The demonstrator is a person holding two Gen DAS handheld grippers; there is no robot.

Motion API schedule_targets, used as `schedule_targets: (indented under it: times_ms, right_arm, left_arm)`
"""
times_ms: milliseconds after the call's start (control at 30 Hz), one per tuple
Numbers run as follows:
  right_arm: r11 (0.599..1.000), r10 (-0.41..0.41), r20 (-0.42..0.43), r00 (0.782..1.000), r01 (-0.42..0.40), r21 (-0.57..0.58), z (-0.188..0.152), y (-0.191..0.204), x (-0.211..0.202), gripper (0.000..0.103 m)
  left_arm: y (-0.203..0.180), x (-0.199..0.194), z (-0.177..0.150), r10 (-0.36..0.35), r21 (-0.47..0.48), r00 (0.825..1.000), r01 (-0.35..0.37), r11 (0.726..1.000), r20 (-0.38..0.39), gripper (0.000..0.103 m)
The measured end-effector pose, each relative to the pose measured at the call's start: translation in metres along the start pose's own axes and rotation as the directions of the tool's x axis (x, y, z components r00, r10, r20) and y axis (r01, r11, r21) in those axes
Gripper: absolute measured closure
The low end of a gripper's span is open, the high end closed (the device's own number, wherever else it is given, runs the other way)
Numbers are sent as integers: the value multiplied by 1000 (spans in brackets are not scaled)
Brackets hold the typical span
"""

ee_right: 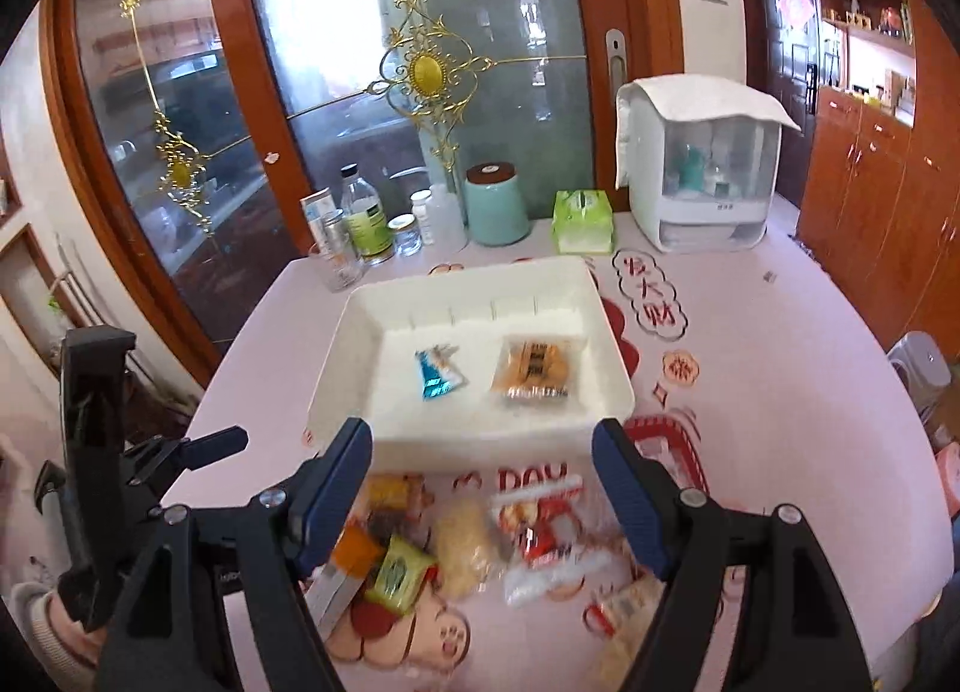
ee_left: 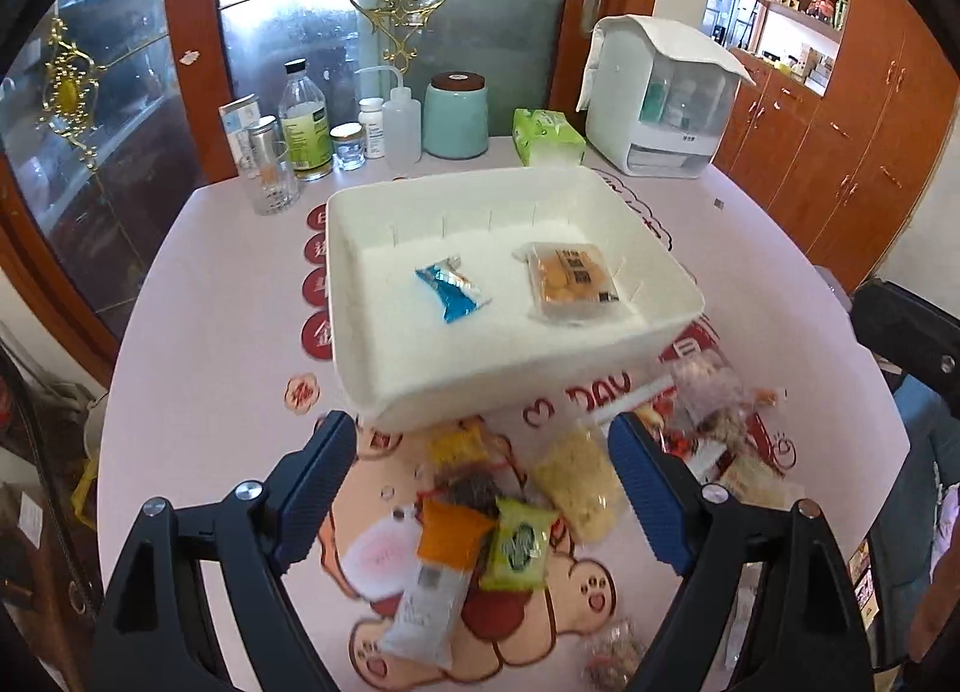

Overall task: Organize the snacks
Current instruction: 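Grasp the nut bag with the left tool while the right tool grasps the brown chocolate wrapper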

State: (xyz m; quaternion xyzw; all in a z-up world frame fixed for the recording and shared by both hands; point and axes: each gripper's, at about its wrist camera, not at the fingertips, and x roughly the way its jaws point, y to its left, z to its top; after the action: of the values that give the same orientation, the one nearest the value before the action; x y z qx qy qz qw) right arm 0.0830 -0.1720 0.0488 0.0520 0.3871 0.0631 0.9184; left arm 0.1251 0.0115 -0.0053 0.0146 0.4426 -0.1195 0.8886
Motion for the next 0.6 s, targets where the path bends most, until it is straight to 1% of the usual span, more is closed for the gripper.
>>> schedule_targets:
  times_ms: [233, 367, 567, 600]
  right_arm:
    - [997, -51, 12, 999, 52, -64, -38, -8, -36, 26]
    - [996, -65, -35, 997, 62, -64, -60, -18, -41, 26]
    - [998, -58, -110, 992, 53, -43, -96, -32, -42, 26]
    - [998, -46, -122, 991, 41, -42, -103, -35, -42, 26]
  left_arm:
    - [-13, -16, -41, -3, -58, 1000, 1, 998, -27, 16]
    - [-20, -18, -63, 20, -57, 999, -22, 998, -36, 16]
    - [-33, -17, -93, 34, -26, 996, -36, 999, -80, 16]
    - [-35, -16, -97, 40, -26, 995, -43, 999, -88, 16]
